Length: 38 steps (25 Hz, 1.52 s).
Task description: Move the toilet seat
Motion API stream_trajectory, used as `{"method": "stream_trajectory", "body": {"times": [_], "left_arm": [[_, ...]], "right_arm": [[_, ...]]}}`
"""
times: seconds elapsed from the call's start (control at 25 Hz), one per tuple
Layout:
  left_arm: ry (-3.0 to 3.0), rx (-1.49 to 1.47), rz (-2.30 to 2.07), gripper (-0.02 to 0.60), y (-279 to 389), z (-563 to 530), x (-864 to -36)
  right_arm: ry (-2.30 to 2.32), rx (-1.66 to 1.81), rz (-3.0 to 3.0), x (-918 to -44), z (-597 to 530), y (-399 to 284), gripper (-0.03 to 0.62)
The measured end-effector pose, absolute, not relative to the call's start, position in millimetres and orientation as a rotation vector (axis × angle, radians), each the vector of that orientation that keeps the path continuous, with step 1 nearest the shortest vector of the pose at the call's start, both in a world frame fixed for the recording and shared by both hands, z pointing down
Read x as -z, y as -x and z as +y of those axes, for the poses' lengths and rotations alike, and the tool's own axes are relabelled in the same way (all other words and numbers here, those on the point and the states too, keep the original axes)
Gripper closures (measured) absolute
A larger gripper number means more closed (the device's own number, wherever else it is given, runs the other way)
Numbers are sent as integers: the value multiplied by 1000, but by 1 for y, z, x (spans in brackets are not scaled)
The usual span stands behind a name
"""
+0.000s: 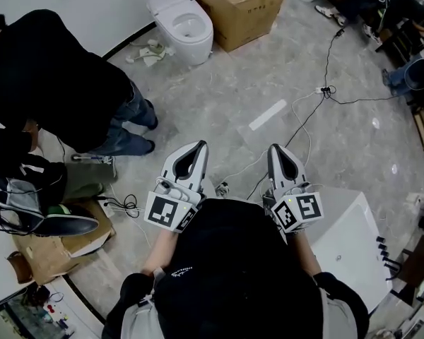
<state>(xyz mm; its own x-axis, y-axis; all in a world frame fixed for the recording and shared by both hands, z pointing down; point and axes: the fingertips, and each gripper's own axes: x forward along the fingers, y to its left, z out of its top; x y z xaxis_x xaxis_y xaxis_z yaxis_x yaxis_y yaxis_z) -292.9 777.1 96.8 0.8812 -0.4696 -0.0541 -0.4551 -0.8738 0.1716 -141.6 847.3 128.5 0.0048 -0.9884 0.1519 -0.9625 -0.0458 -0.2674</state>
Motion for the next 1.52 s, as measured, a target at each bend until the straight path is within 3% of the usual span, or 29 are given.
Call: {"method": "stream_trajectory", "body": {"times": [0.64, 1.52], "left_arm": [[-2934, 142, -588, 574, 241, 726, -98], [-2931, 198, -522, 574, 211, 555, -89]], "right_arm": [[2254, 464, 2015, -134, 814, 98, 580], [2341, 392, 1953, -112, 653, 65, 582]]}}
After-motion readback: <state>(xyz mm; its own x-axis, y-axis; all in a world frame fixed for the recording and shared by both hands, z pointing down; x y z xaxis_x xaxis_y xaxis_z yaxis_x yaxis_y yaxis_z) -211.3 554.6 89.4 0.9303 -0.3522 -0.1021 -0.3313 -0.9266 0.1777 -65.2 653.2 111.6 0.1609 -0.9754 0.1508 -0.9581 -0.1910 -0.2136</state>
